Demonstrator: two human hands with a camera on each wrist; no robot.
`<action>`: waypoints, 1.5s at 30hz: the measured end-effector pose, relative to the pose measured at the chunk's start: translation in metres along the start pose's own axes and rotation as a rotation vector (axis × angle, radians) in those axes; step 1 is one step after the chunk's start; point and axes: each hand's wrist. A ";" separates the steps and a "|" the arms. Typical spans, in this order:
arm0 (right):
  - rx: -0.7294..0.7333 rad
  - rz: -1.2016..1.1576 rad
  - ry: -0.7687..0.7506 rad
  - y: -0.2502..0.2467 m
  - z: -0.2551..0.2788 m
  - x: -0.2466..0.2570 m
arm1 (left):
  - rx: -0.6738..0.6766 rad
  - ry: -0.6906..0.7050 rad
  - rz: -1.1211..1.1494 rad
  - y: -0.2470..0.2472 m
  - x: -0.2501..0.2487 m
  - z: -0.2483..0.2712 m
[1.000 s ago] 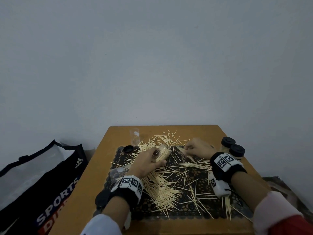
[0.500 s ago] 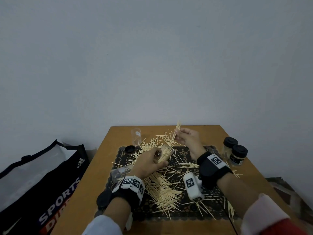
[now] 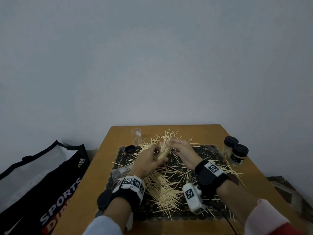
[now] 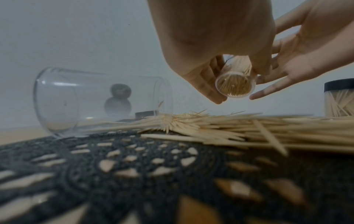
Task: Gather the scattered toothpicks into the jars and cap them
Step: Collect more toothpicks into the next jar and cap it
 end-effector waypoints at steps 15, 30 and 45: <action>-0.024 -0.011 -0.082 -0.001 0.006 0.009 | -0.014 0.004 -0.016 0.000 0.001 0.000; 0.000 -0.071 -0.049 0.006 0.009 0.011 | -0.019 0.029 -0.021 -0.001 0.000 0.000; -0.003 -0.054 -0.040 0.001 0.008 0.001 | -0.001 0.069 -0.013 0.001 0.002 0.000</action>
Point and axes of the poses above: each hand's wrist, its own z-axis away from the middle knuckle, its own y-axis out of the palm, x = y × z, and after that the axes turned 8 degrees about -y, right-handed
